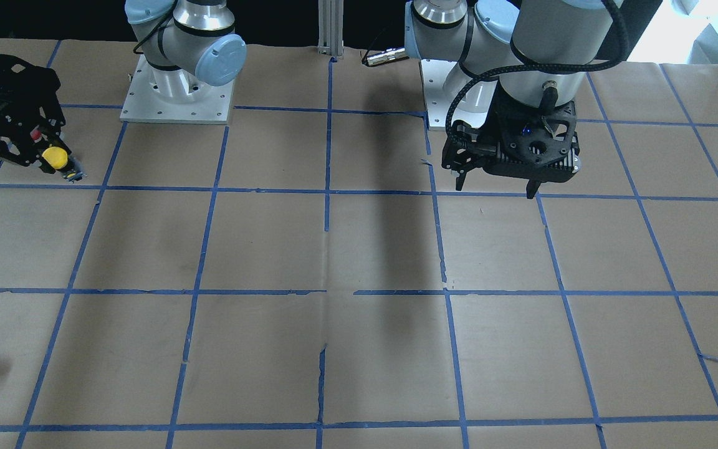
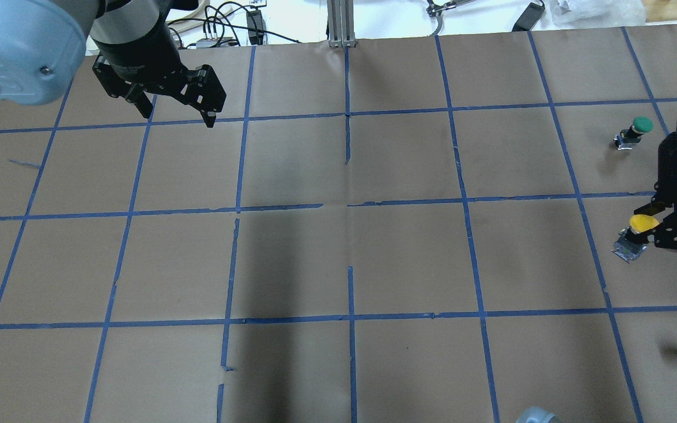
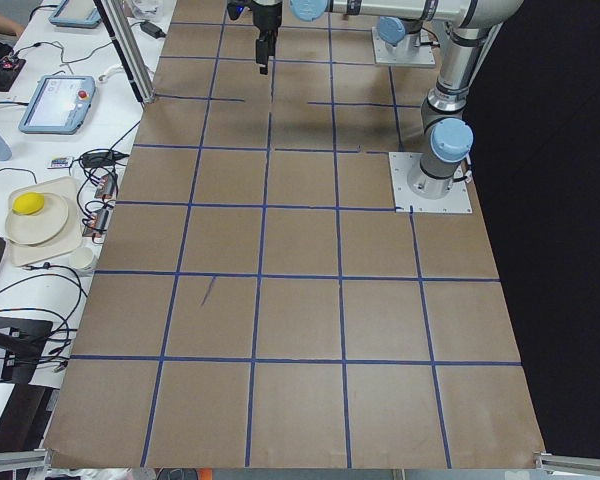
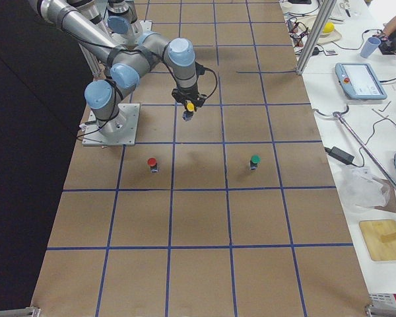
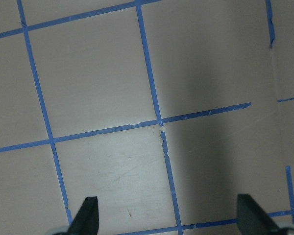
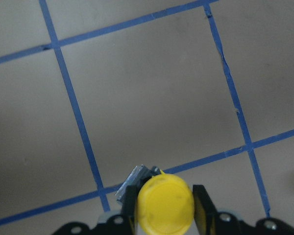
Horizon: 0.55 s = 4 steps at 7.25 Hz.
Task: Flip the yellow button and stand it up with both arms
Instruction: 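Carry the yellow button with the right gripper while the left arm withdraws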
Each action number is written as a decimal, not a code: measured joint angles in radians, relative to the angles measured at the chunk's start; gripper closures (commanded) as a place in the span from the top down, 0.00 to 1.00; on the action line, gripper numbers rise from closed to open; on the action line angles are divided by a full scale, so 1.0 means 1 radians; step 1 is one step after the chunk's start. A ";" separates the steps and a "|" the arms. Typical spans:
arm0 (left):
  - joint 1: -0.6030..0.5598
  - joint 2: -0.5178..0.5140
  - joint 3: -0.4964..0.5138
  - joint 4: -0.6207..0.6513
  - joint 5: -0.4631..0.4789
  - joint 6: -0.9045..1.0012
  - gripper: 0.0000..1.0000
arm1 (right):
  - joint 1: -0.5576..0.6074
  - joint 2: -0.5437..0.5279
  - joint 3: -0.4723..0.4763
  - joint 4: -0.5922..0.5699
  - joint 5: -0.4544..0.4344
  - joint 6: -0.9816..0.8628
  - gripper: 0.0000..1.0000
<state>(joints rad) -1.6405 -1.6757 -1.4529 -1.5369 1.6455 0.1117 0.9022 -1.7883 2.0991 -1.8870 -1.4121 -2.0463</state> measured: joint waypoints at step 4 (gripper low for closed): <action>0.009 0.001 0.007 -0.001 -0.007 -0.004 1.00 | -0.220 0.232 0.003 -0.177 0.052 -0.679 0.16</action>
<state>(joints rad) -1.6318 -1.6746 -1.4454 -1.5382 1.6387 0.1073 0.6826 -1.5567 2.1022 -2.0644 -1.3598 -2.7253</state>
